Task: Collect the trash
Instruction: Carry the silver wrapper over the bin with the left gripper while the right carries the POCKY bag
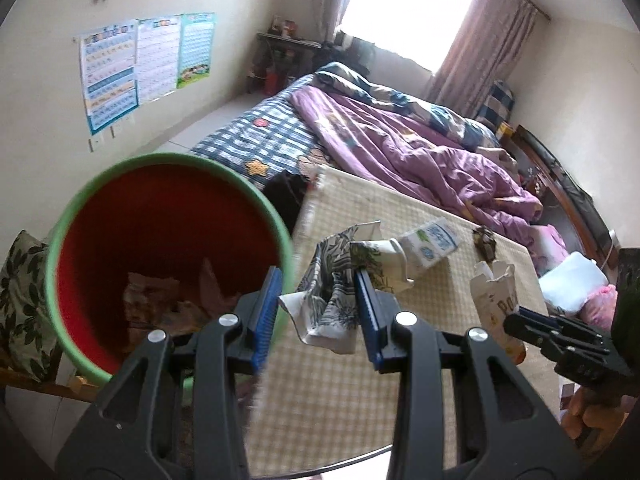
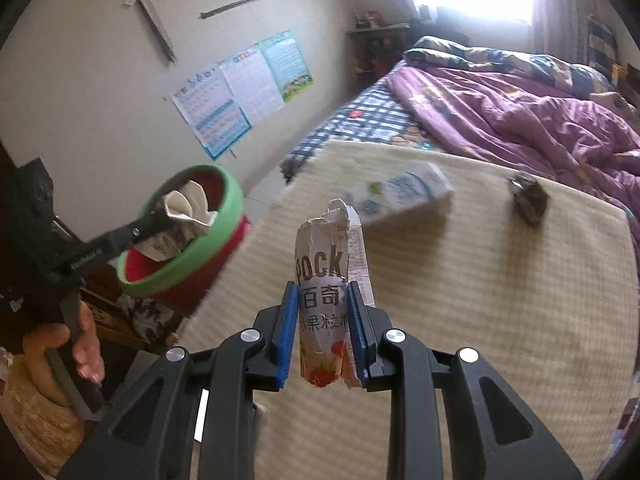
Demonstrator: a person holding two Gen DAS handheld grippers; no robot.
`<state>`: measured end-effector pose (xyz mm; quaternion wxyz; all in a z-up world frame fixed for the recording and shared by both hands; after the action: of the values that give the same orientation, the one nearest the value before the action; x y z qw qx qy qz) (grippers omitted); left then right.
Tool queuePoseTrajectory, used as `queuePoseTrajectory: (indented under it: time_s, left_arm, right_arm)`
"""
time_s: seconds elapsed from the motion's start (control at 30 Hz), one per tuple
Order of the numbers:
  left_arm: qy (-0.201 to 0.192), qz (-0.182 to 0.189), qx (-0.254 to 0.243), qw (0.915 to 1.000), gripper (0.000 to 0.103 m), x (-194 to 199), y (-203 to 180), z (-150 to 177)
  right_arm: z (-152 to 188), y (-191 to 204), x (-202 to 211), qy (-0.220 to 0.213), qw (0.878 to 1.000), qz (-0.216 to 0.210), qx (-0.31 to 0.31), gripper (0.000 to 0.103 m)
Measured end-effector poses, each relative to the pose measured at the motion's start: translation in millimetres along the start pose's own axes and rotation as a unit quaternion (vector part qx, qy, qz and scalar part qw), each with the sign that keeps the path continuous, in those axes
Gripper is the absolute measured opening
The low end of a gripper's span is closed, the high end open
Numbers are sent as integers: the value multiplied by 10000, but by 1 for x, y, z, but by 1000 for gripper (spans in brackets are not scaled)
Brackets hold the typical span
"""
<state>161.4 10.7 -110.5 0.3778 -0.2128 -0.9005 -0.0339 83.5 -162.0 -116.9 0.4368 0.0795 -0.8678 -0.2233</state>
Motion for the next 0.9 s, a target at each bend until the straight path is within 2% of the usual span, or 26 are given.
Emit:
queuePoseTrajectory:
  time_s: [0.43,0.77,0.9]
  left_arm:
    - [-12,-282,111,9995,36,11,76,4]
    - [172,-429,237,9987,36,7,123,15]
    - [288,-429,277,9983,36,1,133,19]
  right_arm:
    - [-10,103,-44,113,9983,-538,168,26]
    - [-18,162,-70,203,9958,-863,213,26]
    - [-18,172,-83,283,9950,-939,175,26]
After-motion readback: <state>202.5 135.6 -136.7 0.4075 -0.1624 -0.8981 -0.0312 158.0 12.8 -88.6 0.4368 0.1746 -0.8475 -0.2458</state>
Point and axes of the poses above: each gripper's, at about its wrist camera, not at the fingertips, and x roughly against the way its jaws point, y to its left, z to its underside, the point moved 10 cm from there along -x, roughly the way its jaws point, and after that the axes turned 12 degrees about -x, right-handed, at the moved point
